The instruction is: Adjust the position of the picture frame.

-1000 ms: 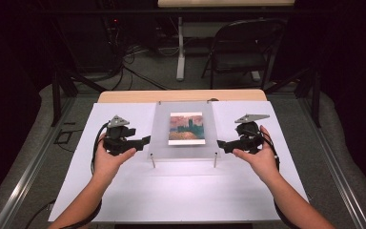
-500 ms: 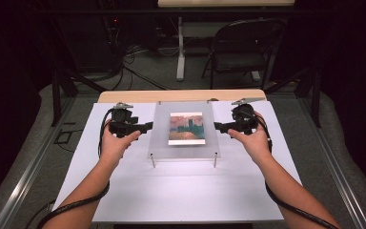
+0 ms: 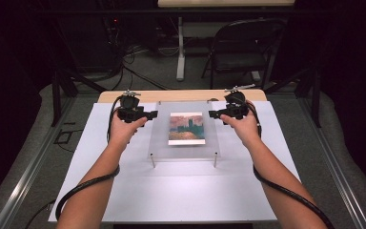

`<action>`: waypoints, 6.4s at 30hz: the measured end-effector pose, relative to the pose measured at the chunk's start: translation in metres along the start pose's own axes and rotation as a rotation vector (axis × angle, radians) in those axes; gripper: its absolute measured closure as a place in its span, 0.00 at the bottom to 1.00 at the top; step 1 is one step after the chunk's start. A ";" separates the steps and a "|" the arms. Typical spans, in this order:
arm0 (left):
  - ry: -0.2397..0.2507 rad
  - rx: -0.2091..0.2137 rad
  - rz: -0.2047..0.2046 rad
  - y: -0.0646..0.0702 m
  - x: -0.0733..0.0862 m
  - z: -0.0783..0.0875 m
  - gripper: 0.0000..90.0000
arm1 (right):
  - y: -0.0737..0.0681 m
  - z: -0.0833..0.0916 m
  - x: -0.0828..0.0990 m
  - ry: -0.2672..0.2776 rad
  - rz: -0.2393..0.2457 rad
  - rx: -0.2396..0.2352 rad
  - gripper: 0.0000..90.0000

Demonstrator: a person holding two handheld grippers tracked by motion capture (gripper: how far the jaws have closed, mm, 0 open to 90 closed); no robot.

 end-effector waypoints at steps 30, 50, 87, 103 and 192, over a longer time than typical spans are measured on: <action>-0.090 0.051 0.167 -0.023 0.026 -0.064 0.36 | 0.018 -0.061 0.027 -0.085 -0.129 -0.037 0.22; -0.113 0.072 0.199 -0.016 0.027 -0.076 0.36 | 0.014 -0.073 0.027 -0.129 -0.195 -0.147 0.25; -0.132 0.143 0.290 -0.021 0.032 -0.082 0.32 | 0.014 -0.084 0.032 -0.157 -0.227 -0.201 0.22; -0.130 0.137 0.292 -0.022 0.031 -0.082 0.33 | 0.015 -0.085 0.031 -0.158 -0.234 -0.200 0.24; -0.076 0.101 0.378 -0.008 0.014 -0.037 0.60 | 0.001 -0.041 0.018 -0.091 -0.188 -0.145 0.38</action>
Point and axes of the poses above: each handheld gripper's, and its own axes: z roughly backward along the jaws, x roughly out of its underside, y roughly to its right, the point moved 1 cm from there along -z, roughly forward along the jaws, and after that the axes turned 5 degrees about -y, right-handed, at the moved point
